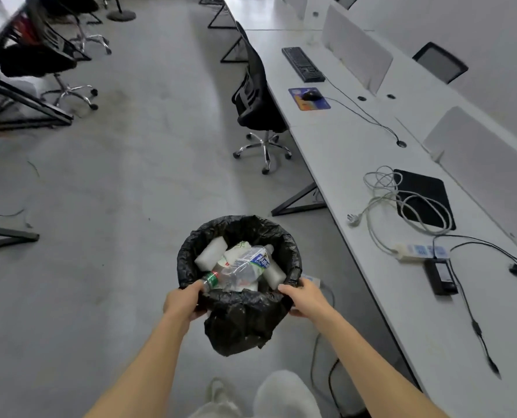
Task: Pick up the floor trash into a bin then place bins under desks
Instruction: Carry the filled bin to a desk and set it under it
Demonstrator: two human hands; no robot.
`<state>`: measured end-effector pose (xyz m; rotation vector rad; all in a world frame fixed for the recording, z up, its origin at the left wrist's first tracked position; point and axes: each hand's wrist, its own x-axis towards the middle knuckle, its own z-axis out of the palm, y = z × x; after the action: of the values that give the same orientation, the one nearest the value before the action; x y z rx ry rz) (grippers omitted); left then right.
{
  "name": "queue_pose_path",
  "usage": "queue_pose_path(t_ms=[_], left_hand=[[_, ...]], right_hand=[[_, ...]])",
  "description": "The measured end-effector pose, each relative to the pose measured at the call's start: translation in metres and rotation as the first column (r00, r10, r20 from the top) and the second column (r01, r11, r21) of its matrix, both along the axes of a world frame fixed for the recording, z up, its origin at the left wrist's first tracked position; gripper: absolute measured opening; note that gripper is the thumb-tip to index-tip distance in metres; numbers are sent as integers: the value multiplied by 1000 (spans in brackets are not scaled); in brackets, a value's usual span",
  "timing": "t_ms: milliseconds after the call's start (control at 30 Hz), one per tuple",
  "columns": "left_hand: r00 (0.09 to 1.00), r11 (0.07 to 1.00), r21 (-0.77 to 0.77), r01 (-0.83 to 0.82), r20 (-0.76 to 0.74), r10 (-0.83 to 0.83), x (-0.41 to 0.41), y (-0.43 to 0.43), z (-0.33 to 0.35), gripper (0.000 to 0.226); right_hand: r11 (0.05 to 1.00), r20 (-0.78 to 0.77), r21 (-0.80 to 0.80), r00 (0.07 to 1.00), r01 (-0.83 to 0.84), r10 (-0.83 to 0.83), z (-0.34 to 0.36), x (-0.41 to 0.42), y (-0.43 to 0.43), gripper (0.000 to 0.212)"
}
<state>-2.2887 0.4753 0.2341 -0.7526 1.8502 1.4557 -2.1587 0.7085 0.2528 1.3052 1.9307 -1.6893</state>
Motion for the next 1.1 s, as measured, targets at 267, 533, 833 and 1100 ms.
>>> queue_pose_path(t_ms=[267,533,833,1100], left_hand=[[988,958,-248,143,-19,-152,-130,82,-21,48],[976,858,-486,165,-44,-212,-303,201,-50,41],[936,789,-521,325,57,-348,-445,296,-132,30],[843,691,-524,498,105,-527,-543,377,-275,38]], right_hand=[[953,31,266,990,-143,140,3,-120,91,51],[886,53,393,968,-245,245,2,-316,250,60],[783,96,551,954,-289,284,-52,-494,362,61],[340,370,806,861,-484,348,-144,-622,442,88]])
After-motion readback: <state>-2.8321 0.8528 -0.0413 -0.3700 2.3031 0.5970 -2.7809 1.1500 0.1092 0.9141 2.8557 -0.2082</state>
